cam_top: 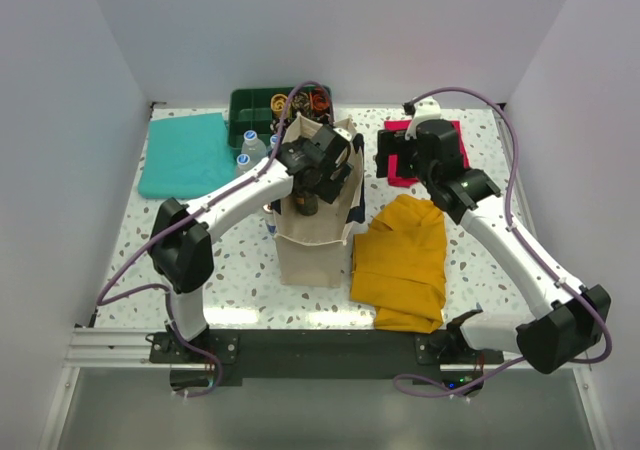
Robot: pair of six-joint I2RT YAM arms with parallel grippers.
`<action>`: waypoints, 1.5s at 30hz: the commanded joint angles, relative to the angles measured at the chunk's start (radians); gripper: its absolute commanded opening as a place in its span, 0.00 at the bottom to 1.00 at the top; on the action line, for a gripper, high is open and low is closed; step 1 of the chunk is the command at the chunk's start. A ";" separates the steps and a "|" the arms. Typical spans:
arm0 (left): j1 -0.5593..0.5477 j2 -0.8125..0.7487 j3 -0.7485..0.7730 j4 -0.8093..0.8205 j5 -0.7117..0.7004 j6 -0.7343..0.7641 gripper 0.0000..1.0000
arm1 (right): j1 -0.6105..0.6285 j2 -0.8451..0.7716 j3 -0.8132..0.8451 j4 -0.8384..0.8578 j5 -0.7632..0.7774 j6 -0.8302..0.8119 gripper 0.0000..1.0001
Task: Take the beverage out of the canvas bag
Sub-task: Take out the drink from the canvas bag.
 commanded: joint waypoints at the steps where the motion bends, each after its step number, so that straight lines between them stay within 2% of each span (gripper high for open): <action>1: 0.026 -0.012 -0.042 0.006 0.061 -0.037 1.00 | -0.006 0.004 0.022 0.015 0.021 -0.010 0.98; 8: 0.028 -0.012 -0.043 0.016 0.048 -0.047 1.00 | -0.007 0.010 0.027 0.013 0.017 -0.012 0.98; 11: 0.028 -0.089 -0.098 0.100 0.042 -0.034 1.00 | -0.006 0.008 0.021 0.013 0.021 -0.012 0.98; 16: 0.030 -0.141 -0.108 0.136 0.008 -0.044 1.00 | -0.006 0.011 0.022 0.015 0.016 -0.012 0.98; 29: 0.060 -0.066 -0.123 0.127 0.112 -0.075 1.00 | -0.006 0.004 0.016 0.012 0.025 -0.016 0.98; 38: 0.074 -0.061 -0.118 0.116 0.103 -0.092 1.00 | -0.007 0.007 0.016 0.013 0.025 -0.018 0.98; 42: 0.074 -0.116 -0.152 0.164 0.091 -0.078 1.00 | -0.007 0.011 0.015 0.015 0.027 -0.018 0.98; 45: 0.080 -0.089 -0.126 0.122 0.084 -0.084 1.00 | -0.009 0.013 0.021 0.015 0.017 -0.015 0.98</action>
